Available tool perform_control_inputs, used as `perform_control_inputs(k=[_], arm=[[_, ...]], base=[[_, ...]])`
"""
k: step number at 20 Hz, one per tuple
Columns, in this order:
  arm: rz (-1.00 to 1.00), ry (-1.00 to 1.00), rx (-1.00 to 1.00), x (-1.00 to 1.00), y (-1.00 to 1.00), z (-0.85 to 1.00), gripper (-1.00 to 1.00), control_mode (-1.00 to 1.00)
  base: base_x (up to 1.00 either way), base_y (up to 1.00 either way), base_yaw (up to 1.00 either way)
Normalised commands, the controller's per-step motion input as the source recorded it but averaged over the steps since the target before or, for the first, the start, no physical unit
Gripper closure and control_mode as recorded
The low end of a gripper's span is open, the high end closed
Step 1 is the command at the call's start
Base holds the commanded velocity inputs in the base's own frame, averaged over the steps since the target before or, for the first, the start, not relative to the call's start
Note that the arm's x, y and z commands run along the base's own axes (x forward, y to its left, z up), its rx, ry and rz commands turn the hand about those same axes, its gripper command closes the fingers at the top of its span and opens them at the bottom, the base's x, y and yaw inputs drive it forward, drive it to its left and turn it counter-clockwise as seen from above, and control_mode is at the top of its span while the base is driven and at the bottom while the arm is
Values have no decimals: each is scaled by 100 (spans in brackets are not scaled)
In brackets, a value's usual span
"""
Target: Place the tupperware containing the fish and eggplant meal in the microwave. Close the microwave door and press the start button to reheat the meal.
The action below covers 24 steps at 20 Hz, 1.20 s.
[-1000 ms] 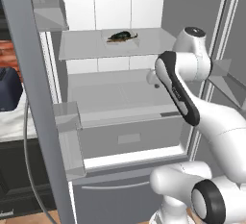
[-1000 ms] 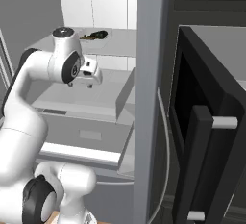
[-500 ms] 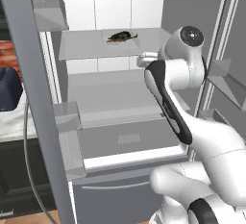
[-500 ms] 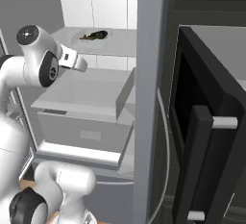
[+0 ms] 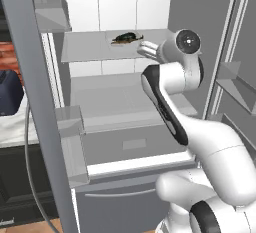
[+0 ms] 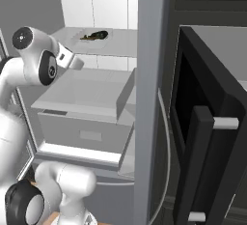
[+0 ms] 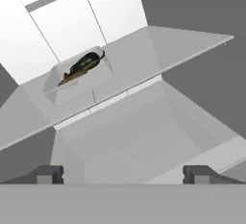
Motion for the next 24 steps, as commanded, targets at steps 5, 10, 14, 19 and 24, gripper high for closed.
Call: perform_control_inputs(k=[5, 10, 14, 19, 24], arm=[[-6, 3, 20, 36, 0, 33, -100, -100], [-2, 8, 12, 34, 6, 18, -100, -100], [-1, 18, 6, 39, 19, 1, -100, -100], [-2, 27, 1, 51, 21, 0, -100, -100], [-7, 16, 1, 65, 11, 0, -100, -100]], base=[[0, 0, 0], [0, 0, 0], [0, 0, 0], [0, 0, 0], [0, 0, 0]])
